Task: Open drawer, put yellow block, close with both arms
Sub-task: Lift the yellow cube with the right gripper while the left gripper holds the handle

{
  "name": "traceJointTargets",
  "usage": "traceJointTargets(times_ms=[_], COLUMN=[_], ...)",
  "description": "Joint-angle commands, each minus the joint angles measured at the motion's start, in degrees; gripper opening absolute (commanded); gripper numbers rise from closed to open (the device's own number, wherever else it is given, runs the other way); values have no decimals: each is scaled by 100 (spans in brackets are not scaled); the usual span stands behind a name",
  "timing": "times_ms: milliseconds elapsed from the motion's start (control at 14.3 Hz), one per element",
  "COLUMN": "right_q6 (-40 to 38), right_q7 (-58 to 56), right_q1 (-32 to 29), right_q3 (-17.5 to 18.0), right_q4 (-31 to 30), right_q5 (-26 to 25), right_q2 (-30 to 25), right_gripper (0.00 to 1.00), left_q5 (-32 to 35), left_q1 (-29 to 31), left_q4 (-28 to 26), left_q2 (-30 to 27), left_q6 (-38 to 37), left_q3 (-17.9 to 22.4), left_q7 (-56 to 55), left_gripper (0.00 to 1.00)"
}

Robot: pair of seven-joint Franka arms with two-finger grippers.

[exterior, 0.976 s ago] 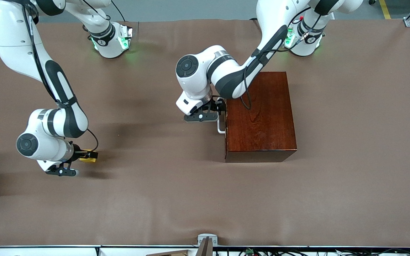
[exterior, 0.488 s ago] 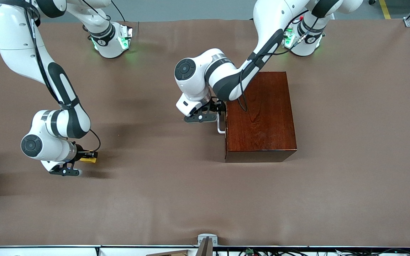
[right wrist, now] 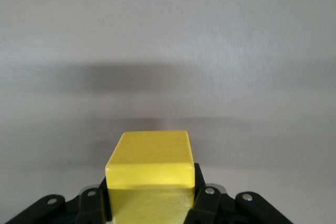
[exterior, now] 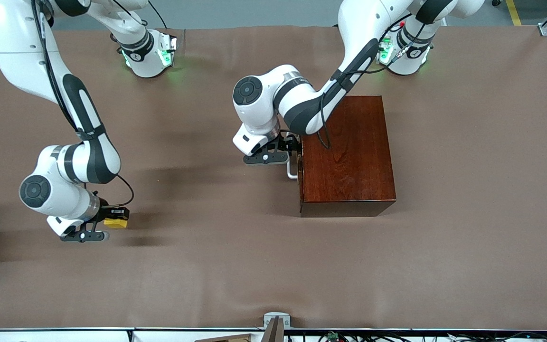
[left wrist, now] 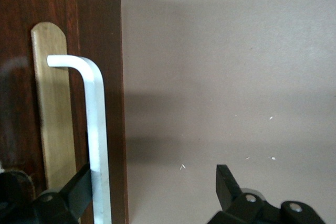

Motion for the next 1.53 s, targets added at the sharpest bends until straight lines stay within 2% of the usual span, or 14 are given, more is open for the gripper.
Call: traceJointTargets(times_ms=[0, 418, 767, 1185, 1464], right_q6=[-80, -133, -712, -941, -1555], right_q7=[-517, -1669, -2504, -2699, -3409], right_q1=[-38, -47, 6, 41, 59], right_q3=[4, -5, 4, 21, 30], right_q4=[132, 616, 1336, 1539, 1978], right_q5=[-69, -69, -104, -298, -430], right_q2=[-196, -232, -249, -293, -399], right_gripper=[0, 0, 0, 0, 0], left_q5=[118, 91, 74, 74, 65], left_q1=[-84, -84, -136, -233, -277], left_q4=[176, 176, 194, 194, 194], left_q2=[100, 223, 223, 267, 346], left_q6=[188, 513, 724, 1084, 1295], left_q3=[27, 27, 18, 10, 1], left_q7=[-160, -168, -168, -414, -572], left_gripper=[100, 100, 100, 100, 100])
